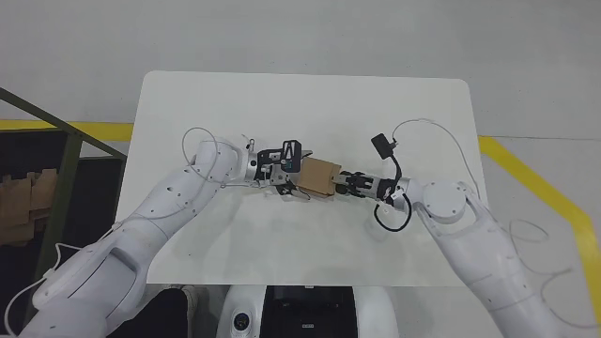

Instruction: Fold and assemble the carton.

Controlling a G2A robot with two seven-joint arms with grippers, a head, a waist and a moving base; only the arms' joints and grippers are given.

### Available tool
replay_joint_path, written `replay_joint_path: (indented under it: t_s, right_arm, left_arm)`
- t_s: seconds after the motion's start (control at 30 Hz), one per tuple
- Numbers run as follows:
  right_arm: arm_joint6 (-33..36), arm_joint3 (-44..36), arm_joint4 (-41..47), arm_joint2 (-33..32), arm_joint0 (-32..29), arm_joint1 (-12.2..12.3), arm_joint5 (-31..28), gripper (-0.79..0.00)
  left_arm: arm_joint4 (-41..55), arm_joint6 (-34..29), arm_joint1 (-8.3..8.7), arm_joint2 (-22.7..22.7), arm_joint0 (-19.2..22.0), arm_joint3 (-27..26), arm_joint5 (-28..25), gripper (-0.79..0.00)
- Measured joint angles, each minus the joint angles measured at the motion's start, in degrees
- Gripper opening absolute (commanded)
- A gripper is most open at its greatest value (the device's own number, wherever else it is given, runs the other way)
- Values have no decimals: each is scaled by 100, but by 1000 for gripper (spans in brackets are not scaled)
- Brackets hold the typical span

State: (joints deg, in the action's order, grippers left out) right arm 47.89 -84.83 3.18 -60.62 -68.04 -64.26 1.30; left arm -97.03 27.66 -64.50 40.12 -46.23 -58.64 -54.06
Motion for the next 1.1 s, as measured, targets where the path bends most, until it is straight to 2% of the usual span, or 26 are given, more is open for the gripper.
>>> replay_joint_path:
  t_s: [0.27,0.53,0.77,1.1]
  right_arm:
    - [20,50,-6,109,96,-30,-8,-659]
    - [-8,76,21,61,83,-25,-57,-579]
    - [-83,79,84,-177,6,19,-95,-582]
    - [-85,117,35,-29,226,-28,-63,-579]
  left_arm:
    - [7,6,-8,-11,7,1,-8,-74]
    - [16,8,-12,-13,6,8,2,-71]
    - [6,20,-7,-7,-1,4,1,-74]
    - [3,8,-6,-6,-6,-18,1,-77]
